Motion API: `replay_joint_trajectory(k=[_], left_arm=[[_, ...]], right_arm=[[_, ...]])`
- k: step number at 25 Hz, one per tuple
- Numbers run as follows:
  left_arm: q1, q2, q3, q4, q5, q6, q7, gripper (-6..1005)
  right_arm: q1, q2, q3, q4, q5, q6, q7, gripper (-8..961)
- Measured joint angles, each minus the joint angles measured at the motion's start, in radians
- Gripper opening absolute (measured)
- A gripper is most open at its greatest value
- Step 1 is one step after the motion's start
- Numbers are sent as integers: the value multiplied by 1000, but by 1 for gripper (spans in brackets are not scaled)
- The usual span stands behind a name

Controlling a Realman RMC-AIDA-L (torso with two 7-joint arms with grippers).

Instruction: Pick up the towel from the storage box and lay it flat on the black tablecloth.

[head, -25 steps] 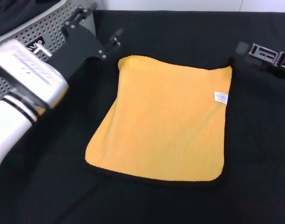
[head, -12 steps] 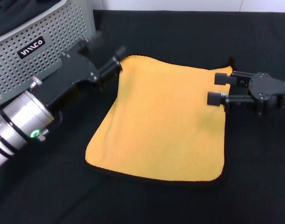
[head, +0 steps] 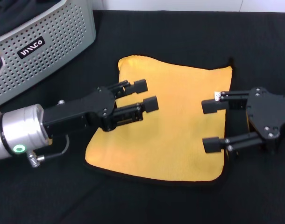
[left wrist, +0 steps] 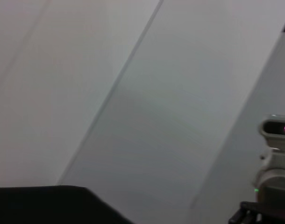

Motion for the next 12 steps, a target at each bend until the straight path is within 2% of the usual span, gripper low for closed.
replay_joint_trajectory(k=[1,5,12], left_arm=[[9,2,-6,3,2,37,-9,740],[31,1,-30,6,9,88,-9,738],[73,-11,-77,19,29,150,5,739]], right_arm=[[-14,0,-2,-44,0,17,20,857],[-36,0,-5,-86,0,31,33,857],[-46,-2,-7,-94,-1,36,32,857]])
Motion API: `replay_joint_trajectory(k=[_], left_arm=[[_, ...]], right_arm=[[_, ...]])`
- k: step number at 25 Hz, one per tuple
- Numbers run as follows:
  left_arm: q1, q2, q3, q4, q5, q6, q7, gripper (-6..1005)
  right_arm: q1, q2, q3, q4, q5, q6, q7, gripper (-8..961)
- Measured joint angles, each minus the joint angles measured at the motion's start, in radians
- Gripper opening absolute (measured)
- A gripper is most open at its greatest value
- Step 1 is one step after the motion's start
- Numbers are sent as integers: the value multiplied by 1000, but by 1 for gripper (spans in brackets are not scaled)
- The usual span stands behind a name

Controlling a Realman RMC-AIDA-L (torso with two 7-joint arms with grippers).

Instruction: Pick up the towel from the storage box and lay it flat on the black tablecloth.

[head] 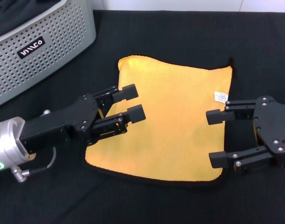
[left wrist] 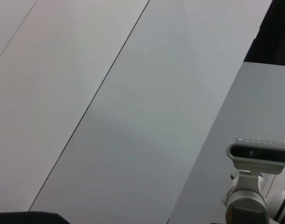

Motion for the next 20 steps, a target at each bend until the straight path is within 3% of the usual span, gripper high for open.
replay_joint_trajectory(k=[20], left_arm=[[9,-5,-40,6,4,59,12,738]], right_arm=[[-7,2,6,-32,1,-1,-7,857]])
